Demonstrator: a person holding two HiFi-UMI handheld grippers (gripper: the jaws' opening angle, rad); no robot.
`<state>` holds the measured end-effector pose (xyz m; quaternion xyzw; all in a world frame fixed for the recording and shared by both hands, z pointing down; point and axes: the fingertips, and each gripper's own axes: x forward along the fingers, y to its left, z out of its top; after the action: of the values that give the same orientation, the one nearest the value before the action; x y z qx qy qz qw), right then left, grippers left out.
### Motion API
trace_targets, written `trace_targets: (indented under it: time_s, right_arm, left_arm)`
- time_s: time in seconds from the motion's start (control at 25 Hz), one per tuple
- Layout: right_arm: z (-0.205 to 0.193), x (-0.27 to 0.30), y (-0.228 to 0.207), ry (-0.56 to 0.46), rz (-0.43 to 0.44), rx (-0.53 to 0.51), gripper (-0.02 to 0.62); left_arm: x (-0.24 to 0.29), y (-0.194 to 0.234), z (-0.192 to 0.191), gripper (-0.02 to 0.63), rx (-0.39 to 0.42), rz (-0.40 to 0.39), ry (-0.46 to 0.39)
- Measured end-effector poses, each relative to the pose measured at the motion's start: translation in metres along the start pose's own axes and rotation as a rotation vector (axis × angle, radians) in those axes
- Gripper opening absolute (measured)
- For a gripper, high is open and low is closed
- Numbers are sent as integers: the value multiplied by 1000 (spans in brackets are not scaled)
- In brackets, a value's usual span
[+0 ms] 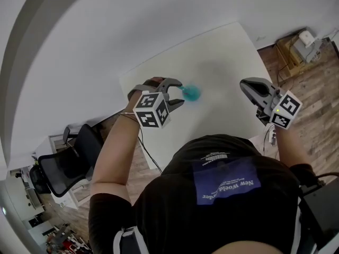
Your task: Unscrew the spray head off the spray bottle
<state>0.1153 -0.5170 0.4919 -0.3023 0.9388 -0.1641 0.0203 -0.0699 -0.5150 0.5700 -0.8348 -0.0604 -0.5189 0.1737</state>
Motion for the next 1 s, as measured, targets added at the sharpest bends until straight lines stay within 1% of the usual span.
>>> trace_targets:
  time_s: [0.16,0.24,0.32,0.4,0.6,0.72,1.0]
  right_arm:
    - [-3,1,1,10,8,5,-5]
    - [-4,1,2,14,6,6,-5]
    - [-5,0,1,16,-3,10,-5]
    - [-5,-4,-2,15,-14,14,-5]
    - [-8,-16,-6,13,-33,17,-5]
    - [-9,-17,-6,13,-36,20,-5]
    - [-11,-19,-5,6,-40,21,-5]
  left_arm:
    - [19,-5,-20,210,101,-77,127]
    - [30,-10,-32,210,129,-120,178]
    - [39,-14,-42,210,144,-155,211]
    - [47,-17,-48,210,155,-175,228]
    - [61,-24,-48,209,164,-214,252]
    - [66,-26,-51,209,184,-222,266]
    - [73,-31,-51,205,199,-252,274]
